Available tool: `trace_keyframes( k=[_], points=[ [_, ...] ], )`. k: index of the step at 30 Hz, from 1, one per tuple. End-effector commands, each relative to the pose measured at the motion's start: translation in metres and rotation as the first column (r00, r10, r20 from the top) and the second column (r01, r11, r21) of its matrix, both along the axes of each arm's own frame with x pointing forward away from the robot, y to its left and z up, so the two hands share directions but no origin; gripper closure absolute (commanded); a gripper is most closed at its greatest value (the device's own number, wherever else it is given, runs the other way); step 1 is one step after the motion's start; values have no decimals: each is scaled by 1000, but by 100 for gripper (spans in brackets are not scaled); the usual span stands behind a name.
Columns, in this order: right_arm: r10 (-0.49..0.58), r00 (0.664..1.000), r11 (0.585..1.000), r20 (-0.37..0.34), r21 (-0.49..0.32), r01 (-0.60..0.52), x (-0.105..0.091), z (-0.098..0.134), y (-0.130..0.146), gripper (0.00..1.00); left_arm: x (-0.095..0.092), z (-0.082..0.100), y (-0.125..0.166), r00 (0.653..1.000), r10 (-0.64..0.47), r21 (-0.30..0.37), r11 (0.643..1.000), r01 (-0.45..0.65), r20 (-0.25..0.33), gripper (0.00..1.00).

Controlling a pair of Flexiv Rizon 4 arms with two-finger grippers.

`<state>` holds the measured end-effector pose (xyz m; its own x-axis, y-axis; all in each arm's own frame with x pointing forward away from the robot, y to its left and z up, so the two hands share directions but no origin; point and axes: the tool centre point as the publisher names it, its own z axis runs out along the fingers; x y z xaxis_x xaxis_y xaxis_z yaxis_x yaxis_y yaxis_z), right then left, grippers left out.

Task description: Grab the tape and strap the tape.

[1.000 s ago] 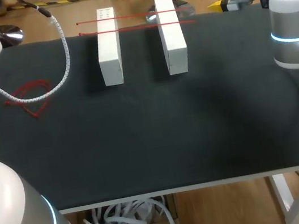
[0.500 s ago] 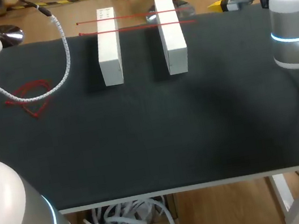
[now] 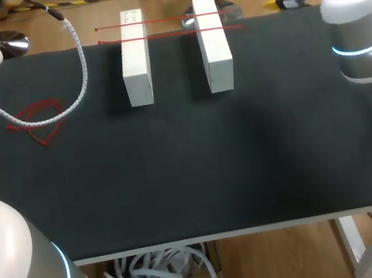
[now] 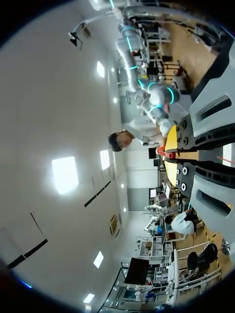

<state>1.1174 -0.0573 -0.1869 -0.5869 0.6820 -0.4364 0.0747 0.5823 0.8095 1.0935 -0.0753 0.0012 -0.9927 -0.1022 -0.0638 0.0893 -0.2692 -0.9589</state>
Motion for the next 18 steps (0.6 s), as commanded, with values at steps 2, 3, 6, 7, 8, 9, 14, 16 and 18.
trace_keyframes(
  k=[2,3,6,7,8,9,14,16,18],
  points=[
    [-220,973,853,-71,-497,156,-4,21,8,0,1,-1,0,1000,-3,-1,1000,3,1,100],
    [-216,974,850,-66,-503,155,-4,22,10,0,1,-1,0,1000,-3,-1,1000,3,1,100],
    [-226,972,821,-66,-550,153,-8,23,17,0,1,-1,0,1000,-3,-1,1000,3,1,100],
    [-230,971,808,-69,-569,151,-9,22,21,0,1,-1,0,1000,-3,-1,1000,3,1,100],
    [-236,969,809,-65,-567,159,-10,20,23,0,1,-1,0,1000,-3,-1,1000,3,1,100],
    [-235,970,808,-62,-567,159,-11,17,26,0,1,-1,0,1000,-3,-1,1000,3,1,100],
    [-161,985,767,59,-621,162,-7,17,43,0,1,-1,0,1000,-3,-1,1000,3,1,100],
    [-133,988,773,82,-616,155,-4,17,49,0,1,-1,0,1000,-3,-1,1000,3,1,100],
    [-83,989,760,121,-634,141,-3,21,58,0,1,-1,0,1000,-3,-1,1000,3,1,100]
  ],
)
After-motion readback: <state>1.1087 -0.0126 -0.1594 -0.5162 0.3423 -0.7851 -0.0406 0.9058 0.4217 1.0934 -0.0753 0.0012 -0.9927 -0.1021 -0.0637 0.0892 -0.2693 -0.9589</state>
